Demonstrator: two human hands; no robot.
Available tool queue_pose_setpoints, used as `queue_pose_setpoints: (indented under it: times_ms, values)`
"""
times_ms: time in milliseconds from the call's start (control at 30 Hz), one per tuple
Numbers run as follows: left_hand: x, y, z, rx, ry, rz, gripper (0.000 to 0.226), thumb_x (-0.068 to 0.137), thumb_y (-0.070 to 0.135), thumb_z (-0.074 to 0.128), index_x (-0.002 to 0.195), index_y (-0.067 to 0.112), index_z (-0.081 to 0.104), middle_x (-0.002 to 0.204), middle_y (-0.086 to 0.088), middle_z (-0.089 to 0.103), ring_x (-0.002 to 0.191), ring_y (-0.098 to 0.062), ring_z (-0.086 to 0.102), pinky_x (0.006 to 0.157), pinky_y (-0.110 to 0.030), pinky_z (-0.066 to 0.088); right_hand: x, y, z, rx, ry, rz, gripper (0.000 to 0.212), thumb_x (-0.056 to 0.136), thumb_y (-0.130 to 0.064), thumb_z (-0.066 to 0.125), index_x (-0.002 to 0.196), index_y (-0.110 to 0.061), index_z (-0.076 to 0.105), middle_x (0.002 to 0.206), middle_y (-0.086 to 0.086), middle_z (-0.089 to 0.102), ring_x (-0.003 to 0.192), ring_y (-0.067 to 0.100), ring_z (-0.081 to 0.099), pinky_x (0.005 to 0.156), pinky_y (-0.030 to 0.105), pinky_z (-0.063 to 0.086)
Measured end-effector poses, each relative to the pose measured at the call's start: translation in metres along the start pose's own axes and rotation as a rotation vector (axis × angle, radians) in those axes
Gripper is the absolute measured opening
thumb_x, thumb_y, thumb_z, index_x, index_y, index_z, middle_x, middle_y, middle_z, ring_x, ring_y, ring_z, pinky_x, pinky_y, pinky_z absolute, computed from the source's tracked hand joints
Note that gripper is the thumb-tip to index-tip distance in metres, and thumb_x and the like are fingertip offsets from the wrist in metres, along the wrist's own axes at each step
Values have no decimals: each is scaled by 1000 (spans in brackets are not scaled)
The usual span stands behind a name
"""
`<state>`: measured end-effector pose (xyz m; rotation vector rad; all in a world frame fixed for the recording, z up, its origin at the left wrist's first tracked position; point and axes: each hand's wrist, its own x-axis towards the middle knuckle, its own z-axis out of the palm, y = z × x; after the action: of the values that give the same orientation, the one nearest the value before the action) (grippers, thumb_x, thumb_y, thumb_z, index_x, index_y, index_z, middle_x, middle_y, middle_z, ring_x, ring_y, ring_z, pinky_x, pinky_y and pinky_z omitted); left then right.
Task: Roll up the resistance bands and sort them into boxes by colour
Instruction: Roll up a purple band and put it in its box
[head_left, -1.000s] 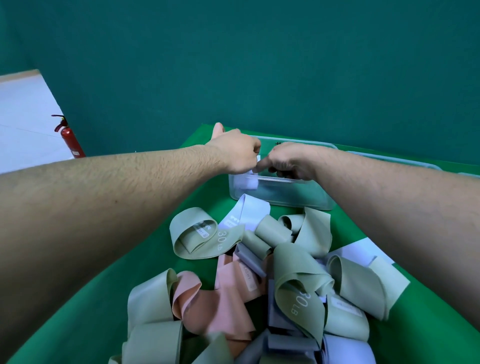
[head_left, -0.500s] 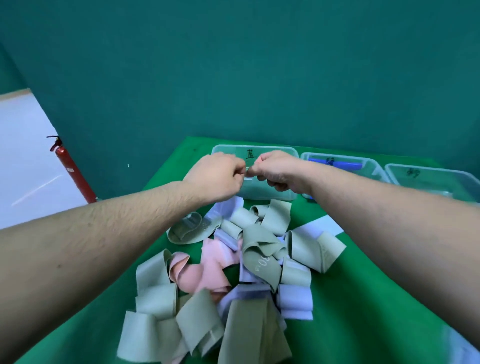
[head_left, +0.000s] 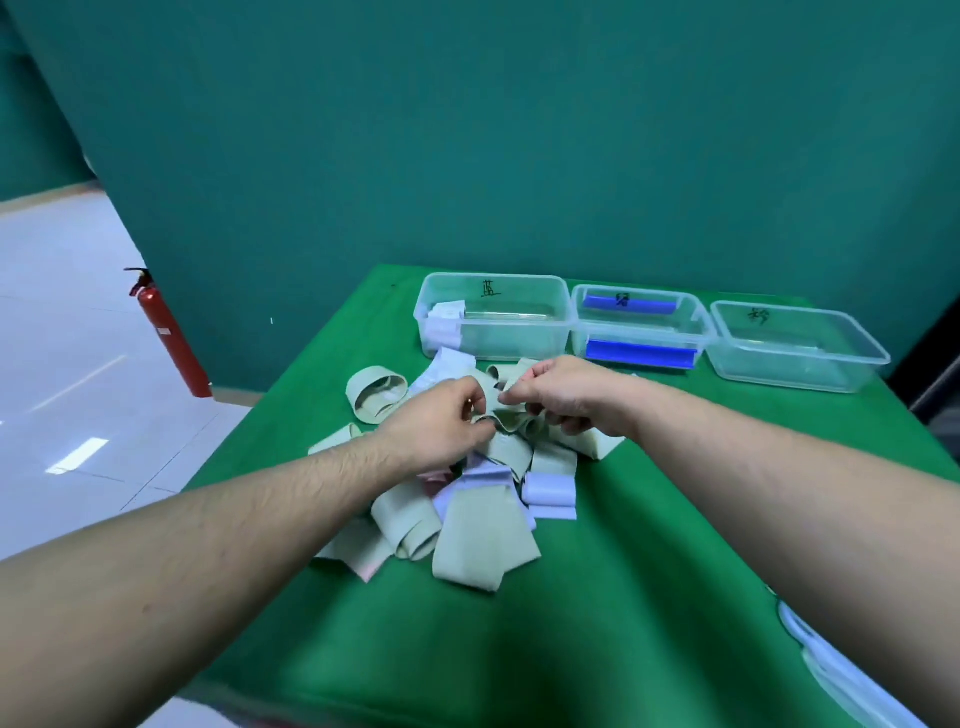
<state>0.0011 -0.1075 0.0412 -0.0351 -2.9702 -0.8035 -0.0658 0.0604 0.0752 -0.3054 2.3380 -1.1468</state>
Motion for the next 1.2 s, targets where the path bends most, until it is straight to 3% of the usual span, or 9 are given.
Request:
queue_pose_setpoints:
  times_ms: [167,400,500,567,667,733,833,1033,1200]
  values:
    - [-8,0,18,-88,49,-98,43,82,41,70,112,25,45,108,0,50,75,-19,59,68,-32,47,-12,21,12,37,48,10,9,92,-13,59,91,-21,54,73,4,60,45,13,37,42,19,27]
    - [3,4,28,-197,91,-190,46,85,16,58,127,24,42,82,6,58,72,-23,64,74,-45,55,-12,45,10,86,18,25,17,92,-12,62,87,-17,46,80,9,64,47,16,56,39,23,44]
    - [3,3,32,-241,86,-217,38,86,18,58,122,23,47,77,4,57,68,-26,64,68,-41,55,-12,54,14,-62,2,28,19,86,-17,69,81,-17,51,79,9,62,53,19,54,44,26,48]
    - [0,2,36,-234,117,-218,36,87,20,57,121,24,47,84,1,59,67,-24,62,69,-39,53,-9,63,19,-267,44,41,33,75,-35,80,85,-21,52,75,1,58,57,19,50,50,26,45]
    - [-5,-1,40,-153,170,-132,42,83,21,63,124,25,51,113,2,46,87,-19,59,86,-37,50,-7,74,24,-366,66,16,48,68,-51,82,98,-25,56,81,-8,56,70,14,52,64,27,45]
    - [-10,-1,43,-111,171,-84,44,81,20,65,123,26,53,118,5,36,96,-19,56,93,-36,47,-11,78,22,-336,50,-19,50,69,-53,82,105,-27,59,89,-12,57,78,11,54,70,25,46]
    - [-17,3,45,-12,205,-28,44,78,23,66,121,30,56,120,5,36,110,-19,47,100,-37,40,-22,84,18,-302,14,-66,45,71,-48,84,103,-25,63,86,-12,58,73,6,53,63,19,42]
    - [-43,27,49,129,218,56,28,81,28,62,107,36,59,122,11,40,119,-13,32,91,-30,20,-48,91,20,-461,-26,-174,38,72,-43,84,99,-22,69,86,-13,58,84,11,57,70,23,44]
    - [-68,43,59,91,113,127,29,83,26,62,112,31,60,127,10,45,124,-12,34,98,-30,23,-75,103,22,-455,39,-187,28,76,-39,82,90,-22,64,79,-9,59,73,12,53,63,24,42]
